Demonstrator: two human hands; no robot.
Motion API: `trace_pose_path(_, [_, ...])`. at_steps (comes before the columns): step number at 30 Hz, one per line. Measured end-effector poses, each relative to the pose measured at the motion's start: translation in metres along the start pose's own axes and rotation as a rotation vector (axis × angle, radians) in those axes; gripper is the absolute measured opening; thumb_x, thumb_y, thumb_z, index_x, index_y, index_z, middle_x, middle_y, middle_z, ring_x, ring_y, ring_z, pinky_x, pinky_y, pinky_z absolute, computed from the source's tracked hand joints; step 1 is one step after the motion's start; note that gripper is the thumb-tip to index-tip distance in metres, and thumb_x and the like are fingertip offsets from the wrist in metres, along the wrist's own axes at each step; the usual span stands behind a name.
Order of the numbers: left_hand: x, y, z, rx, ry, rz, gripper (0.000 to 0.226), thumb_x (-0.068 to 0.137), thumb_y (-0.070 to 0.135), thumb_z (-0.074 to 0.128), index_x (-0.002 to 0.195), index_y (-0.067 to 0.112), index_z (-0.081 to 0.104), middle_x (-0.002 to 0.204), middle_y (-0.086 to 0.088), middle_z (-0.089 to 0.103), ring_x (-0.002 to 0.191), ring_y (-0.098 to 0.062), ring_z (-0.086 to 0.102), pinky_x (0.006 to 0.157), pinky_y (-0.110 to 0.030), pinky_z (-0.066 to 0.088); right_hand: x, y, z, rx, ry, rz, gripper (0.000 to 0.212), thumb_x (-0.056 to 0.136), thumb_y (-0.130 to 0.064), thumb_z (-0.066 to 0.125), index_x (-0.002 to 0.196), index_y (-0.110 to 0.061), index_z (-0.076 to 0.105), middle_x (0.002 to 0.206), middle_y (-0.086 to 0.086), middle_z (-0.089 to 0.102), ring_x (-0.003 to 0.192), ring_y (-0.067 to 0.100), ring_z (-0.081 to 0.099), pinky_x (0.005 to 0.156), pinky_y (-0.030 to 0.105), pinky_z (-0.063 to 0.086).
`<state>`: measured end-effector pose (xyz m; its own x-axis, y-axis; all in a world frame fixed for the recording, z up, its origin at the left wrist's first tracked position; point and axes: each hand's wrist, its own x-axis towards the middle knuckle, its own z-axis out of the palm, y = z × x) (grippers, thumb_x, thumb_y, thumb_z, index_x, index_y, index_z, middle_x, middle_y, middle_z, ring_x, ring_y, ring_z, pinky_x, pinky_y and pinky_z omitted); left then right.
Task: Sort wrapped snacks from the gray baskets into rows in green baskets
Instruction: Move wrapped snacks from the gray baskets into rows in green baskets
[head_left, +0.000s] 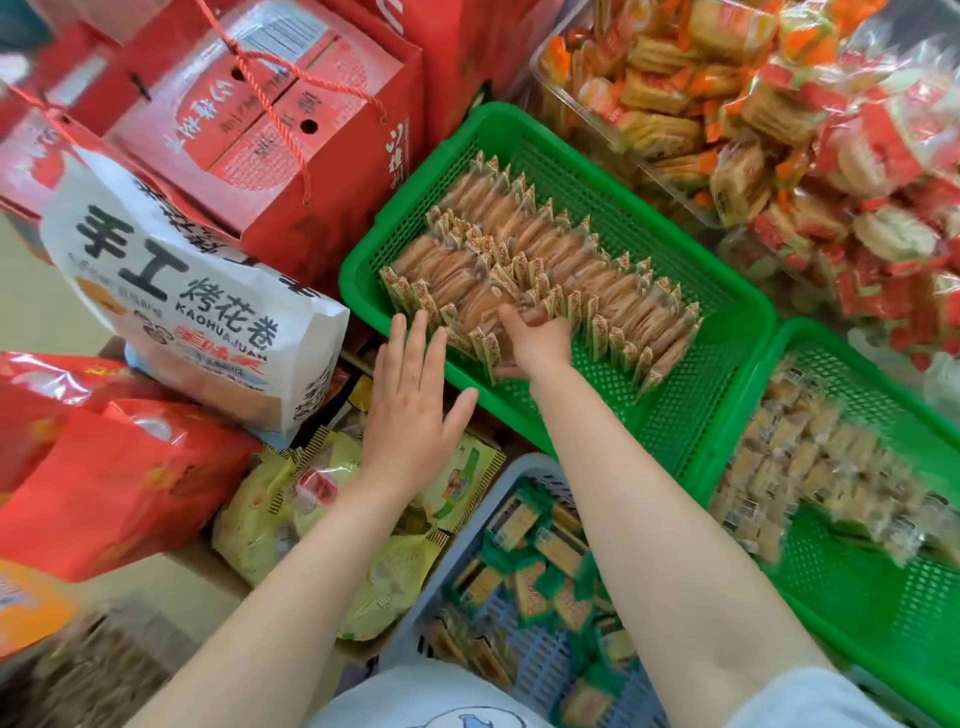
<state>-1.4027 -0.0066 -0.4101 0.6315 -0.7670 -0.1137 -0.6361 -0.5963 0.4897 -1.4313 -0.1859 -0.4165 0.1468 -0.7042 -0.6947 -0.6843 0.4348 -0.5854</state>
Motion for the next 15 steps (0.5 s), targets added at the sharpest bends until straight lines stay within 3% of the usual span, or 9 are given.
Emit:
trace_pose_path(3, [-0.002,0.000,-0.002,0.018,-0.022,0.013,0.075,0.103,0.053,0.029,0.160,0.008,0.010,0.168,-0.009,-0.006,0.153,-0.021,-0.017,0.125,-0.045,-0.002,-0.008,0.000,-0.013,-0.037,-0.091,-0.026,0.085,0.092,-0.041,0.070,0.153,-0.010,0.021,0.151,0.016,0.041,0.116,0.035,0.062,0.074,0.043,0.063])
trace_pose_path(6, [-0.001,0.001,-0.008,0.050,-0.057,0.000,0.075,0.104,0.053,0.028,0.160,0.009,0.006,0.168,-0.009,-0.010,0.153,-0.021,-0.020,0.125,-0.042,-0.006,-0.036,0.005,-0.039,-0.192,-0.172,-0.087,0.049,0.093,-0.045,0.066,0.125,-0.014,0.044,0.126,0.008,0.057,0.106,0.026,0.064,0.086,0.044,0.060])
trace_pose_path(8, [0.002,0.004,-0.015,0.068,-0.073,-0.018,0.073,0.104,0.051,0.031,0.160,0.009,0.009,0.168,-0.010,-0.008,0.153,-0.023,-0.018,0.123,-0.041,-0.006,-0.063,0.013,-0.065,-0.186,-0.151,-0.152,0.035,0.097,-0.040,0.062,0.120,-0.016,0.050,0.112,0.001,0.060,0.099,0.021,0.065,0.088,0.044,0.059])
trace_pose_path(10, [-0.004,0.012,-0.023,-0.016,-0.072,-0.030,0.065,0.104,0.041,0.042,0.157,0.009,0.022,0.168,-0.012,0.004,0.155,-0.025,-0.007,0.124,-0.041,0.001,-0.096,0.028,-0.094,-0.085,-0.163,-0.231,0.022,0.099,-0.032,0.060,0.116,-0.018,0.055,0.109,0.001,0.062,0.093,0.018,0.068,0.080,0.036,0.060])
trace_pose_path(12, [-0.023,0.022,-0.026,-0.118,-0.004,0.028,0.050,0.102,0.028,0.051,0.147,0.007,0.043,0.159,-0.016,0.030,0.151,-0.031,0.018,0.122,-0.043,0.017,-0.130,0.051,-0.123,0.076,-0.233,-0.282,0.011,0.101,-0.024,0.059,0.106,-0.015,0.059,0.103,0.008,0.066,0.086,0.021,0.070,0.074,0.035,0.060])
trace_pose_path(15, [-0.062,0.036,-0.014,-0.119,0.004,0.138,0.029,0.098,0.018,0.058,0.123,0.005,0.064,0.124,-0.014,0.061,0.122,-0.033,0.050,0.101,-0.045,0.041,-0.165,0.100,-0.153,0.187,-0.272,-0.206,0.014,0.102,-0.019,0.057,0.099,-0.007,0.062,0.089,0.012,0.070,0.079,0.026,0.071,0.071,0.036,0.060])
